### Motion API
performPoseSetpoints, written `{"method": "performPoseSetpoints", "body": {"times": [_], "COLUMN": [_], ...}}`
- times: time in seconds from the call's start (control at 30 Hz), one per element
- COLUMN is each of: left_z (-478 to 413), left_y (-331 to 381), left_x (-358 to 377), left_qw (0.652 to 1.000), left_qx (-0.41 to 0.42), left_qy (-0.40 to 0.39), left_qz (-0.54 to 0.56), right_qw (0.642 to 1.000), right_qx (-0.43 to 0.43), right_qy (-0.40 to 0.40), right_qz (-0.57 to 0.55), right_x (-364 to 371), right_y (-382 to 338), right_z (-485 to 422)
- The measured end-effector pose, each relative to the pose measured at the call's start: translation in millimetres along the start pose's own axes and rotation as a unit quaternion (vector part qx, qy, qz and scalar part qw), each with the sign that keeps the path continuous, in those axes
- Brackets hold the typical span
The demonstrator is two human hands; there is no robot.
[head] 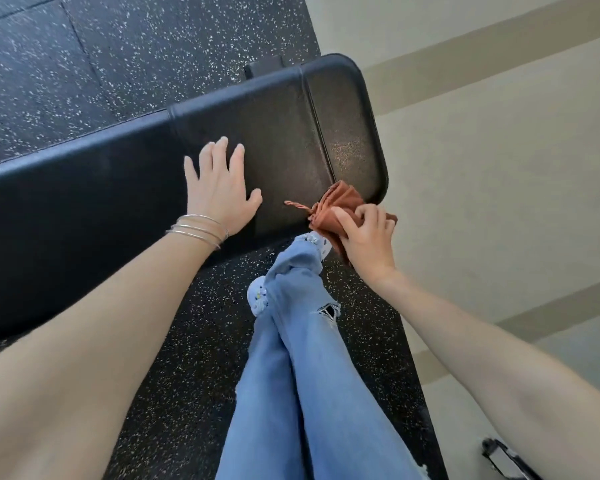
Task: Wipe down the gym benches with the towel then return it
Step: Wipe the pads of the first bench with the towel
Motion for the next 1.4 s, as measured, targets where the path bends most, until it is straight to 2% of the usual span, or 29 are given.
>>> {"method": "performPoseSetpoints", "body": {"times": [0.07, 0.13, 0.27, 0.53, 0.93, 1.17, 1.4], "left_z": [24.2, 50.4, 100.2, 172.0, 254.9, 276.4, 279.7], "left_y": [2.4, -0.7, -18.8, -48.4, -77.0, -85.0, -55.9], "left_x": [0.0, -5.0, -40.0, -159.9, -269.4, -309.0, -342.6], "left_qw": [1.000, 0.999, 1.000, 0.996, 0.990, 0.983, 0.977], "left_qx": [0.015, 0.026, 0.021, 0.015, -0.025, -0.064, -0.093], "left_qy": [-0.009, -0.017, -0.007, 0.078, 0.138, 0.169, 0.191], "left_qz": [-0.005, -0.015, -0.020, -0.032, -0.036, -0.023, -0.015], "right_qw": [0.998, 0.996, 0.998, 0.994, 0.978, 0.969, 0.961], "right_qx": [0.046, 0.050, 0.020, -0.067, -0.162, -0.206, -0.234], "right_qy": [-0.030, -0.060, -0.051, -0.038, -0.030, -0.014, -0.024], "right_qz": [0.003, 0.036, 0.041, 0.075, 0.129, 0.136, 0.145], "right_x": [-12.7, -31.8, -92.8, -213.5, -334.5, -378.2, -415.5], "right_y": [-12.9, -30.8, -75.4, -167.2, -284.7, -316.8, -303.3], "right_z": [1.1, 2.1, 12.1, 33.2, 53.7, 55.9, 58.8]}}
Point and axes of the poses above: each hand's wrist, its own z-axis away from the middle knuckle, its own x-axis out of the palm, y = z × x, the point moved 4 cm from there along -z, towards the middle knuckle, and after that the axes turned 7 degrees about -z, right-handed, at the moved point
